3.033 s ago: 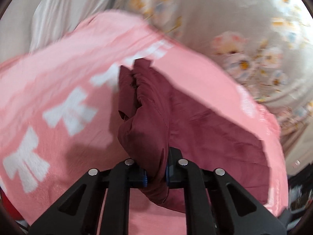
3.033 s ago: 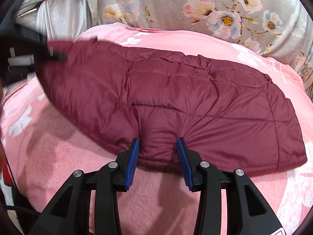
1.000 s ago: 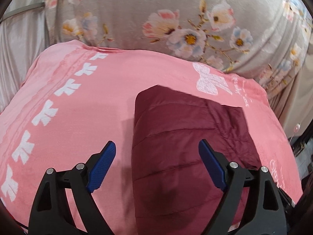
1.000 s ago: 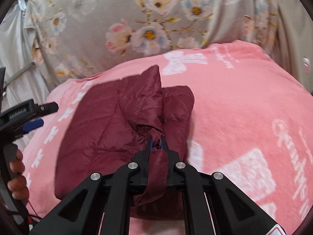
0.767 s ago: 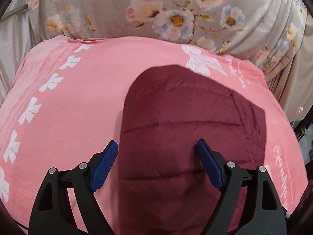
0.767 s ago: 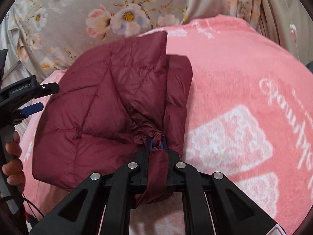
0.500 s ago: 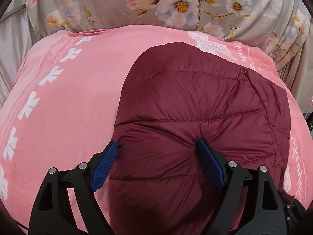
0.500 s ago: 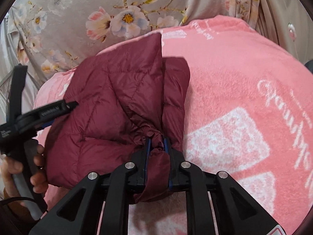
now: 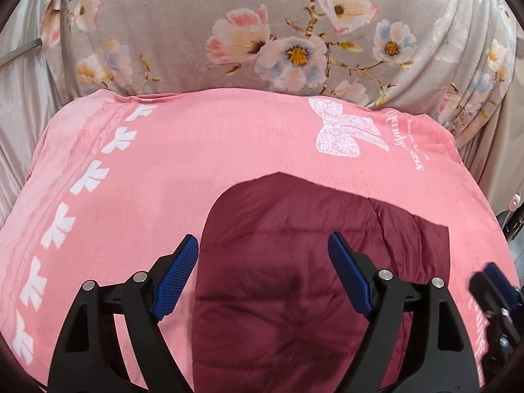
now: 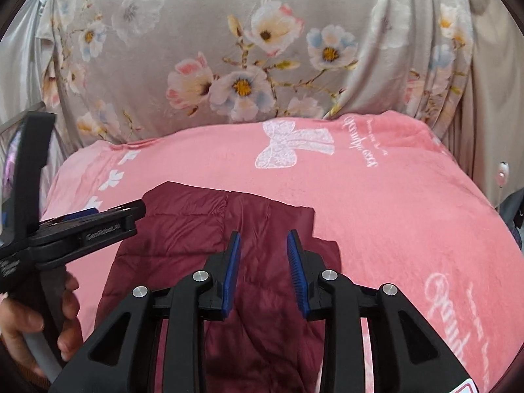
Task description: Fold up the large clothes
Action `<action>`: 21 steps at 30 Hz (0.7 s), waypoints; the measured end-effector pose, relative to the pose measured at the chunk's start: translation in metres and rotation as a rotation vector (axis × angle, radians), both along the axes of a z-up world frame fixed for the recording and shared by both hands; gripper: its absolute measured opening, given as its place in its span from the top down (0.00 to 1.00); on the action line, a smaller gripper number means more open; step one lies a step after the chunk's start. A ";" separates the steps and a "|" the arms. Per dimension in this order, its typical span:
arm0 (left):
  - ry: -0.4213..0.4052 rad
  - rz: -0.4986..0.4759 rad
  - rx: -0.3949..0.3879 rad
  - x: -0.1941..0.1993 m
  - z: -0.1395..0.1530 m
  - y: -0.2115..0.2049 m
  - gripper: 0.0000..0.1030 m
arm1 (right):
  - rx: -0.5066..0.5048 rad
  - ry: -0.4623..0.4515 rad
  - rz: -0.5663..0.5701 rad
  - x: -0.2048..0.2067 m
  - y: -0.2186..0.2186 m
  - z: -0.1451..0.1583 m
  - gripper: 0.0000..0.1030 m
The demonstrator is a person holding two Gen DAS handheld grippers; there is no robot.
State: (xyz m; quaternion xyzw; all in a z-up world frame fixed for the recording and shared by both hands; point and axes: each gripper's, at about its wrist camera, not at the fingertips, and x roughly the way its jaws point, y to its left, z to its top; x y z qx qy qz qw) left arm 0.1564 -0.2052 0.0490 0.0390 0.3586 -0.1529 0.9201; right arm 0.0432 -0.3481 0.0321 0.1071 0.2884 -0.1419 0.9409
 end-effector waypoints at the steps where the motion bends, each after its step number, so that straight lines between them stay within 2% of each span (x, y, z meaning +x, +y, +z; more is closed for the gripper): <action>1: 0.008 0.004 0.005 0.006 -0.001 -0.003 0.23 | 0.004 0.012 -0.010 0.008 -0.003 -0.003 0.72; 4: 0.029 0.018 0.006 0.020 -0.006 -0.007 0.23 | 0.051 0.059 -0.061 0.031 -0.024 -0.015 0.72; 7: 0.048 0.037 0.020 0.032 -0.019 -0.013 0.23 | 0.140 0.096 -0.093 0.048 -0.046 -0.036 0.72; 9: 0.066 0.040 0.026 0.037 -0.028 -0.016 0.23 | 0.174 0.124 -0.085 0.060 -0.054 -0.051 0.84; 10: 0.072 0.042 0.031 0.039 -0.033 -0.018 0.23 | 0.169 0.129 -0.083 0.062 -0.055 -0.057 0.98; 13: 0.091 0.041 0.032 0.042 -0.045 -0.019 0.22 | 0.113 0.114 -0.104 0.057 -0.053 -0.064 0.99; 16: 0.109 0.037 0.033 0.046 -0.059 -0.021 0.22 | 0.082 0.138 -0.098 0.060 -0.049 -0.075 0.99; 21: 0.087 0.035 0.046 0.044 -0.073 -0.028 0.20 | 0.020 0.167 -0.103 0.065 -0.042 -0.093 0.99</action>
